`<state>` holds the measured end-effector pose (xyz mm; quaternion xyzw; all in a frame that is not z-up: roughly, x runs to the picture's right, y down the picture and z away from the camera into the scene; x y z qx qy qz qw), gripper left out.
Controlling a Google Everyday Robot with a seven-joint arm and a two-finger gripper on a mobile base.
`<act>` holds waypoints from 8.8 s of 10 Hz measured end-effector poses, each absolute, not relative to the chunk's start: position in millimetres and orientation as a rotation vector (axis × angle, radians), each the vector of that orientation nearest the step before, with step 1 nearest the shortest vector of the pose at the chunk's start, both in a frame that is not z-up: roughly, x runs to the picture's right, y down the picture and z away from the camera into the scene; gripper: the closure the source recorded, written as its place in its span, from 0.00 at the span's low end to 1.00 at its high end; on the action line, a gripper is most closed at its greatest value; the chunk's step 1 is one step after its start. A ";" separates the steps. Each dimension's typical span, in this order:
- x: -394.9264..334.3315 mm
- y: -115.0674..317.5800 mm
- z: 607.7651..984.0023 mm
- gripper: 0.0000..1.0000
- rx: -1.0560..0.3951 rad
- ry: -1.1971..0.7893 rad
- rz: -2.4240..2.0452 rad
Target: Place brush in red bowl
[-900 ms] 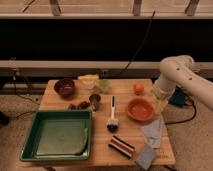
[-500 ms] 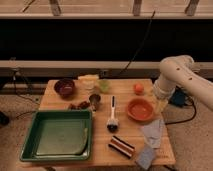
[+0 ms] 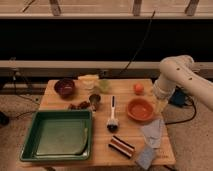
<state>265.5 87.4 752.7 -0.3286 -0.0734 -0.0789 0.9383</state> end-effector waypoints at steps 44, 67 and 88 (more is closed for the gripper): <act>100.3 60.8 902.3 0.35 -0.544 -0.456 -0.763; 74.5 97.1 946.6 0.46 -0.681 -0.368 -0.975; 144.6 -24.5 845.0 1.00 -0.482 -0.312 -0.844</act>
